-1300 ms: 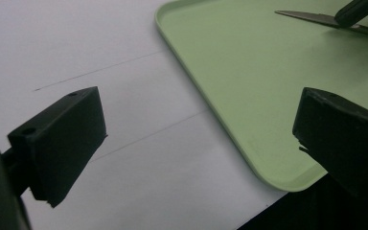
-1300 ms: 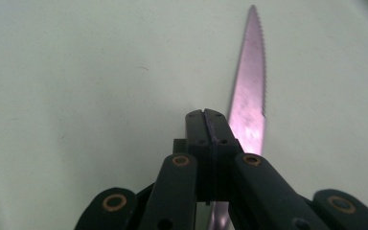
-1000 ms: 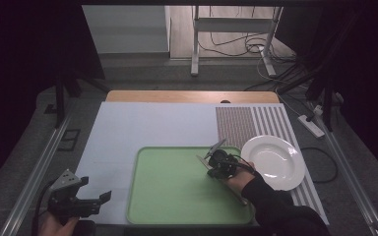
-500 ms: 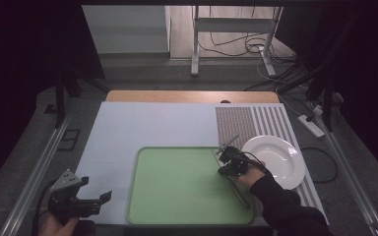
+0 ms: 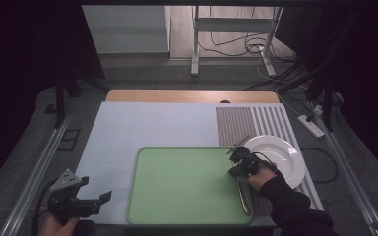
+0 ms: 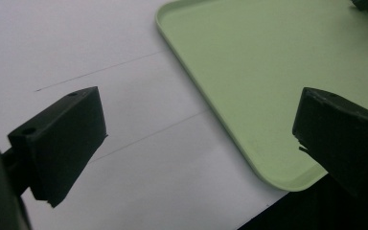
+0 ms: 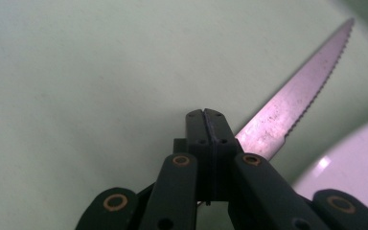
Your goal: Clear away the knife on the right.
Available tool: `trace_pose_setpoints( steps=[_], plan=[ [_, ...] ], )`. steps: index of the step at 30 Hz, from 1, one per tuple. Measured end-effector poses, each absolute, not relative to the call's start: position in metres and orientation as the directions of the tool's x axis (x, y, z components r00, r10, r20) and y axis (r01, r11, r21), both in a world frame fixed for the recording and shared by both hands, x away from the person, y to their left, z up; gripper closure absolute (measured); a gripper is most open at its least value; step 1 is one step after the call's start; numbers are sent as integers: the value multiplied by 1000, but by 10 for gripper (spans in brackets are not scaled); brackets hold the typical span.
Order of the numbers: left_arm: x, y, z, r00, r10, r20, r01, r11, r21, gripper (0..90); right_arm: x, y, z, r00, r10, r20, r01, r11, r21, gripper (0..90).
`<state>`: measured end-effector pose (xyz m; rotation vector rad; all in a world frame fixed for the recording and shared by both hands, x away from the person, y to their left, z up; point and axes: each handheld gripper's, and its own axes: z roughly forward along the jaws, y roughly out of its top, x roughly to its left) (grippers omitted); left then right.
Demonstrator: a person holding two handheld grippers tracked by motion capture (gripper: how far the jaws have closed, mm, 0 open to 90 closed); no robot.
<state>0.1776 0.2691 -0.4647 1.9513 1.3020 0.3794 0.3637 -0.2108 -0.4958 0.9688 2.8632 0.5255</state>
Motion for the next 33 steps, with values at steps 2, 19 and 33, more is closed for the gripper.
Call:
trace_pose_setpoints(
  steps=[2,19,33],
  plan=[
    [178,269,-465,439,885,-154,664,-204,719,40,364,-215,-496,-792,609,47,586,735,341,900],
    [178,270,-465,442,882,-164,668,-201,716,41,361,-214,-487,-784,617,68,590,706,391,798],
    [179,270,-465,441,882,-166,669,-200,716,42,355,-214,-478,-777,619,117,600,671,436,546]
  ],
)
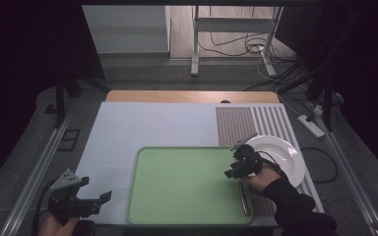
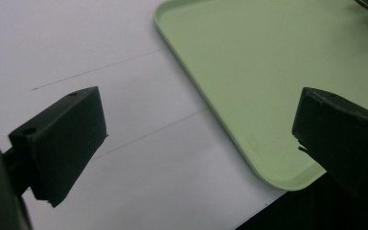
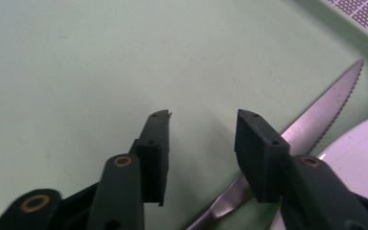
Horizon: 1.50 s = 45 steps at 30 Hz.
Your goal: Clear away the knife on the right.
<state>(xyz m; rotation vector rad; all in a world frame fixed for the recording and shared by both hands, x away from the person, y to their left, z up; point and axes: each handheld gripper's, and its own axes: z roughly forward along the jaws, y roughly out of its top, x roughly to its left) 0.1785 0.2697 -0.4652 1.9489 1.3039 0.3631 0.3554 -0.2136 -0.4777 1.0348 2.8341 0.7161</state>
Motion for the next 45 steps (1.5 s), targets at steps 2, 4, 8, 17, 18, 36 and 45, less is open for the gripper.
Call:
trace_pose_setpoints(
  steps=[2,4,8,17,18,36,45],
  plan=[
    [178,270,-465,441,882,-166,669,-199,716,42,355,-215,-476,-776,618,122,601,668,439,519],
    [178,270,-465,441,882,-167,670,-199,715,42,355,-215,-476,-777,617,125,600,667,442,516],
    [178,270,-465,441,882,-167,670,-199,715,42,353,-216,-471,-781,614,115,590,664,459,465],
    [179,270,-465,440,882,-167,670,-199,715,42,350,-219,-469,-779,618,107,592,667,453,371],
    [179,270,-465,440,882,-167,670,-199,715,42,350,-219,-469,-775,622,107,596,666,448,365],
    [179,270,-465,441,882,-167,671,-199,715,43,347,-228,-464,-764,639,94,597,643,479,213],
    [179,270,-465,440,882,-168,671,-199,715,43,343,-236,-460,-760,642,102,595,625,504,122]
  ],
)
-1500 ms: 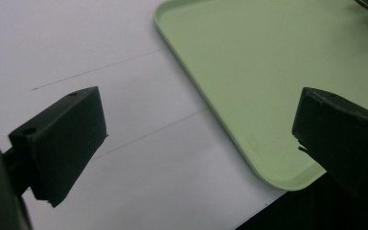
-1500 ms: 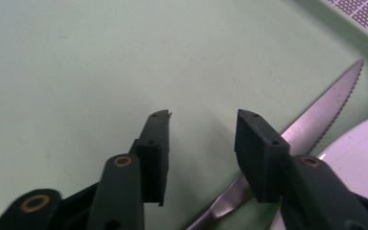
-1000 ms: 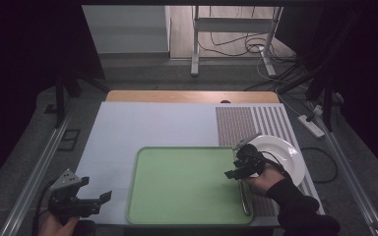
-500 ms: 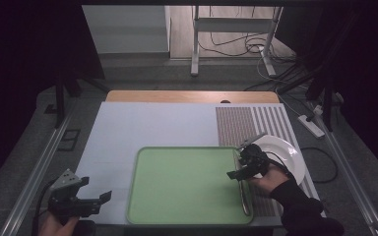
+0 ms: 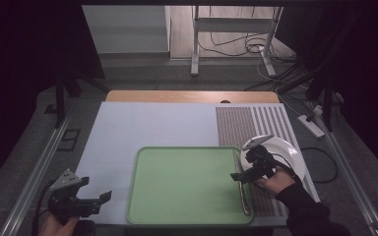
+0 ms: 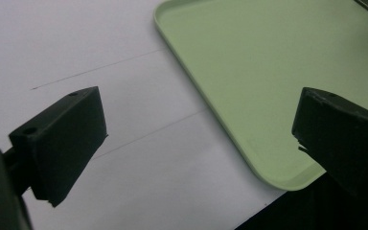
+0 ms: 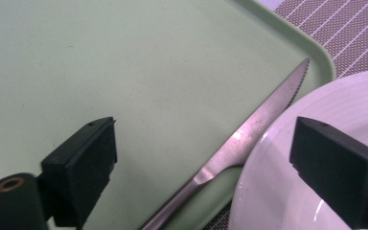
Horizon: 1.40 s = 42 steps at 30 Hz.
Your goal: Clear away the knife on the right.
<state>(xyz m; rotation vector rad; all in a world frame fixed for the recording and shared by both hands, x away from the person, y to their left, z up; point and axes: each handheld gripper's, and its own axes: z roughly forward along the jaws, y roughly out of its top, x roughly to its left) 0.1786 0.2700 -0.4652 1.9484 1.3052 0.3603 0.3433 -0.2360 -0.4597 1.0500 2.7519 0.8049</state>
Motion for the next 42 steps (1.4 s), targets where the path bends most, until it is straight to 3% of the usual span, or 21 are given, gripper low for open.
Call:
trace_pose_setpoints(
  steps=[1,2,7,42],
  plan=[
    [179,270,-465,440,882,-169,671,-199,714,43,343,-236,-460,-760,642,102,595,625,504,122],
    [179,270,-465,441,882,-168,671,-199,714,43,340,-241,-459,-762,643,77,578,622,529,40],
    [179,270,-465,441,882,-169,671,-198,714,43,339,-244,-459,-758,648,69,573,612,545,8],
    [179,271,-465,441,881,-174,672,-195,714,42,321,-272,-458,-714,698,52,590,560,582,0]
  ],
)
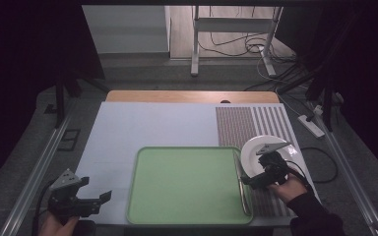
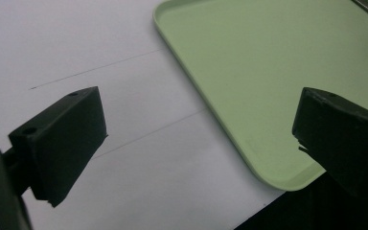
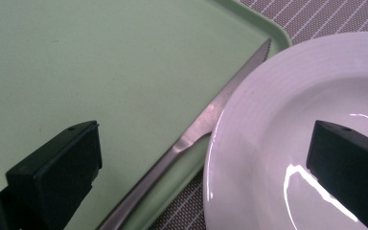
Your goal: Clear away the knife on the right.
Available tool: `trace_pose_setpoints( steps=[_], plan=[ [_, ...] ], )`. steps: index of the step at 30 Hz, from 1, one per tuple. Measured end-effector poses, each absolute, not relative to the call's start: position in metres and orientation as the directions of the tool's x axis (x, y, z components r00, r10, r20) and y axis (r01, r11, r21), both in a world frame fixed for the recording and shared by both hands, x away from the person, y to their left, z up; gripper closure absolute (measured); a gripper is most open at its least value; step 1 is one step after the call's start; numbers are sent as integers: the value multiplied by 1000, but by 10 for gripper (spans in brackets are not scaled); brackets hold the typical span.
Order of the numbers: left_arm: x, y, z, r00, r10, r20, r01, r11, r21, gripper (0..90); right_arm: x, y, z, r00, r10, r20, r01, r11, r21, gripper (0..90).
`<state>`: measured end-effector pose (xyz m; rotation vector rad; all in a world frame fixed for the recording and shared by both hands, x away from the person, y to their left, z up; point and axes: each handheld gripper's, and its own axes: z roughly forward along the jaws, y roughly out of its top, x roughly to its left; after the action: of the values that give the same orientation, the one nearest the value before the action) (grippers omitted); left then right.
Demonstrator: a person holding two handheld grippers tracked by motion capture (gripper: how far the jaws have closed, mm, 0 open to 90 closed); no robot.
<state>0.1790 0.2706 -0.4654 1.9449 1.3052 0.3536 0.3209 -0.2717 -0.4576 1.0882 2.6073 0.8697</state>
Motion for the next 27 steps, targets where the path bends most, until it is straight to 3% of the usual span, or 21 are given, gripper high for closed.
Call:
trace_pose_setpoints(
  steps=[27],
  plan=[
    [179,271,-466,439,881,-176,673,-193,714,42,297,-311,-454,-634,772,42,623,479,619,0]
  ],
)
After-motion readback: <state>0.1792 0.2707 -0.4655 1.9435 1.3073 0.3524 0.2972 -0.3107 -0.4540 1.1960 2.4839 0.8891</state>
